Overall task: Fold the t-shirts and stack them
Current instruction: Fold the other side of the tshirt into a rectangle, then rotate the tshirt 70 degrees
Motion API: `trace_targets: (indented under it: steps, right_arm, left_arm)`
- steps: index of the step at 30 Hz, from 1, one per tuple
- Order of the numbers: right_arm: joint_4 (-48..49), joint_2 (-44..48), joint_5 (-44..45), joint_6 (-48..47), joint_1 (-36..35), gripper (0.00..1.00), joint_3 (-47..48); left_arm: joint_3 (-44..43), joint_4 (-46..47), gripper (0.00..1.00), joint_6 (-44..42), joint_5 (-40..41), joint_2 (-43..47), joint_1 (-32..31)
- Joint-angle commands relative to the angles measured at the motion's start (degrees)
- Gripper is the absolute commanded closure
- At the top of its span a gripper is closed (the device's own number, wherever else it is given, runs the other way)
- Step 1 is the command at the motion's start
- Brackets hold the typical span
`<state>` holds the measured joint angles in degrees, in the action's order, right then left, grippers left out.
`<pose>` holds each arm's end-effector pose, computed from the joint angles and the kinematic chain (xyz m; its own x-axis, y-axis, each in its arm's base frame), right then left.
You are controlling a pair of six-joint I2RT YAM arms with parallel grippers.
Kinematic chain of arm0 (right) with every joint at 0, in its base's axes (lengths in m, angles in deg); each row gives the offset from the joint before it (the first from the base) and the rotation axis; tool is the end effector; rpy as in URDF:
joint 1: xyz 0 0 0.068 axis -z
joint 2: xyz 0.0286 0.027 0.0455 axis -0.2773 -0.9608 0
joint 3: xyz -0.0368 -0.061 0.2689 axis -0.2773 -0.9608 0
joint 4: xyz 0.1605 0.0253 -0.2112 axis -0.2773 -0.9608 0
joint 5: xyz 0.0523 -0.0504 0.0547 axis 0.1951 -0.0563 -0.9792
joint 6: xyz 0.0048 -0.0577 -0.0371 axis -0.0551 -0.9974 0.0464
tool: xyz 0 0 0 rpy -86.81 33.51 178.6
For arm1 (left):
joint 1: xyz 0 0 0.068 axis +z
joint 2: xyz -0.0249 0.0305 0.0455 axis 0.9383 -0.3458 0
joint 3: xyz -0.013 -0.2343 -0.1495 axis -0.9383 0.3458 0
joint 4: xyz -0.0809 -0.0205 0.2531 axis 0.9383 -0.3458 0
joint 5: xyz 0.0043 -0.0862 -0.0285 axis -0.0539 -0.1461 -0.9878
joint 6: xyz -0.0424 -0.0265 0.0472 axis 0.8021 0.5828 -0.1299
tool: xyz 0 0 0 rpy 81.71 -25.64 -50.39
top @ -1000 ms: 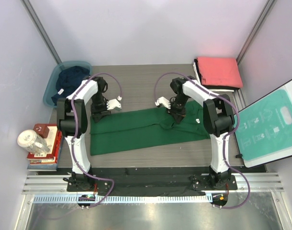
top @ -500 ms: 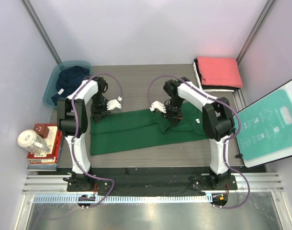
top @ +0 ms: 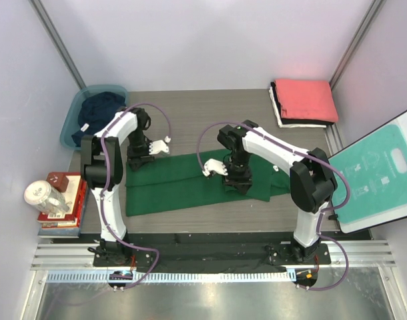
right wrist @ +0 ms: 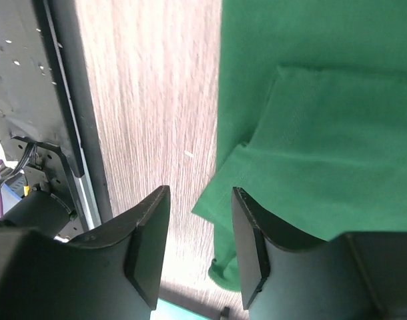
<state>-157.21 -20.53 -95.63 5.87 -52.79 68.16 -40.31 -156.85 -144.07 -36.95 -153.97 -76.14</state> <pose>0.2579 0.2144 0.2128 0.0950 -0.9713 -0.2181 -0.9502 -0.1538 0.2709 0.3828 -0.0461 0.1602 -0.1567 0.9875 -0.0156 0.9729 0.1517 -0.1744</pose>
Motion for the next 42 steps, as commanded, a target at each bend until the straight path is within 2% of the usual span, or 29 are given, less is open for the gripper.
trace_targets:
  steps: [1, 2, 8, 10, 13, 14, 16, 20, 23, 29, 33, 42]
  right_arm:
    - [-6.1, 2.9, 5.6, 2.9, 1.8, 0.53, 0.6]
    - [-2.3, 2.9, 6.8, 4.8, 2.8, 0.54, 0.7]
    - [3.1, -3.1, 6.0, 7.8, 14.0, 0.66, 5.1]
    - [3.8, -5.0, 5.7, 7.6, 15.0, 0.74, 6.4]
    - [11.0, -7.3, 12.0, 8.9, 15.7, 0.81, 5.8]
    - [14.8, -8.3, 13.5, 9.0, 16.3, 0.81, 5.8]
    - [16.5, -12.6, 15.6, 11.5, 19.4, 0.73, 9.2]
    - [15.8, -18.6, 10.8, 18.1, 25.8, 0.65, 21.6]
    - [16.1, -21.0, 9.5, 19.4, 28.2, 0.64, 26.2]
    - [16.0, -23.6, 10.9, 19.2, 29.7, 0.65, 26.9]
    - [16.2, -24.2, 11.4, 18.4, 29.8, 0.65, 25.7]
    - [17.5, -25.9, 14.2, 19.6, 29.8, 0.65, 24.7]
  left_arm:
    - [-0.2, -0.4, 0.46, -1.0, -0.7, 0.6, -0.2]
    - [-0.2, -0.4, 0.46, -0.9, -0.9, 0.8, -0.3]
    - [0.2, -1.3, 0.46, 0.5, -1.7, 2.6, -0.5]
    - [1.2, -0.8, 0.46, 0.7, -1.1, 3.5, -0.8]
    - [2.0, 0.1, 0.51, 1.3, -0.4, 4.3, -1.6]
    - [1.9, 0.3, 0.51, 2.2, -0.6, 4.5, -1.7]
    - [1.5, 0.2, 0.52, 3.1, -0.4, 4.5, -1.8]
    - [2.2, 1.3, 0.46, 4.8, 0.1, 6.4, -1.9]
    - [4.3, 2.2, 0.45, 5.1, 0.8, 7.0, -1.8]
    - [5.9, 4.6, 0.45, 6.8, 2.0, 5.5, -2.0]
    - [8.7, 10.3, 0.46, 7.6, 7.8, 3.0, -2.4]
    - [10.1, 12.3, 0.46, 9.5, 7.4, 0.1, -2.5]
